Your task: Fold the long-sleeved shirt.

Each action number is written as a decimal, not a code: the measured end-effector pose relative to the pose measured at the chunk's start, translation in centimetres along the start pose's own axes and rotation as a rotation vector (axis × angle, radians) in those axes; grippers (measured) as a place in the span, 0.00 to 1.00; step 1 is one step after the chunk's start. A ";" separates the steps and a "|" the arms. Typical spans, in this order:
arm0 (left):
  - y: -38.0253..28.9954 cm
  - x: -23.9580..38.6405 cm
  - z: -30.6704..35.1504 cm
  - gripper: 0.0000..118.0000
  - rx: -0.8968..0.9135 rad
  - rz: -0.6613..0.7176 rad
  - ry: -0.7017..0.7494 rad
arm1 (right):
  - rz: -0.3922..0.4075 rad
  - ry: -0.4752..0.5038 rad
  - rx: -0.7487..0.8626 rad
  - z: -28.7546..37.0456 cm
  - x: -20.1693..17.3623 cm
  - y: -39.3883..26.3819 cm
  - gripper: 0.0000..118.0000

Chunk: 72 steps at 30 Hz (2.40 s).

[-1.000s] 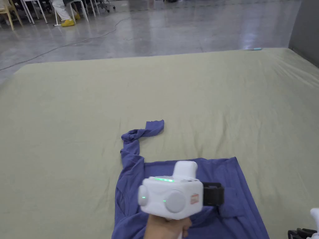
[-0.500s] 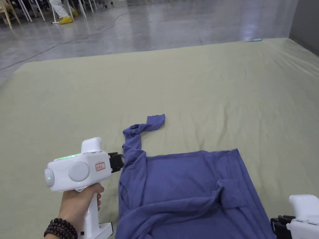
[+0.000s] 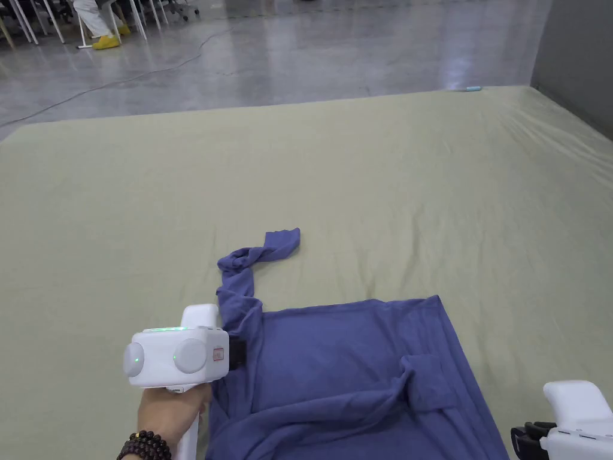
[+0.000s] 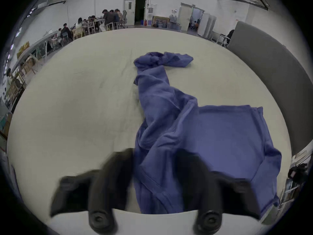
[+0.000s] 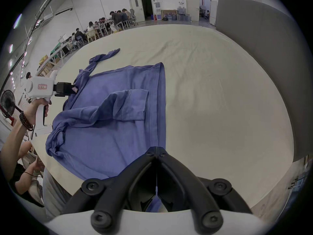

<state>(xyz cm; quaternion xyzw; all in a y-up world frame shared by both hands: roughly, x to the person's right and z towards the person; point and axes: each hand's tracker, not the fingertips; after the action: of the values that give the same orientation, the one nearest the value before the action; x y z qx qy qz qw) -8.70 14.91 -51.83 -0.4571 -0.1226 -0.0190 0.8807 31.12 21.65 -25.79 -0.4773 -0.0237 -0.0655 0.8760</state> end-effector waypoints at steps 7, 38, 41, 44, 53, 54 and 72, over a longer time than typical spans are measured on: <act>0.4 -0.6 3.1 0.11 0.063 0.005 -0.052 | 0.032 0.004 0.029 -1.3 -0.2 4.8 0.02; 3.9 -2.4 13.6 0.11 0.268 0.035 -0.049 | 0.107 -0.028 0.099 -7.4 -3.1 24.5 0.03; 7.0 -2.5 19.0 0.11 0.365 0.027 -0.038 | 0.091 0.017 0.203 -0.4 -2.1 27.6 0.03; 9.7 -2.6 24.0 0.11 0.476 0.048 -0.056 | 0.100 -0.025 0.346 6.7 -1.9 30.0 0.03; 22.3 -3.1 30.4 0.11 0.681 0.015 -0.005 | 0.077 -0.109 0.553 16.5 -0.5 39.8 0.03; 24.0 -3.1 30.6 0.10 0.690 0.032 0.008 | 0.058 -0.112 0.567 16.9 -0.3 41.1 0.03; 47.9 -1.9 36.0 0.08 0.848 -0.013 0.146 | -0.020 -0.239 0.792 24.5 -1.4 60.6 0.03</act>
<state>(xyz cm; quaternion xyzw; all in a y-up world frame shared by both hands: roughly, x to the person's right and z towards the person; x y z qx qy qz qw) -10.67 71.74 -70.75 -0.0515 -0.0599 -0.0049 0.9969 38.56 74.86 -63.09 -0.1074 -0.1531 -0.0041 0.9823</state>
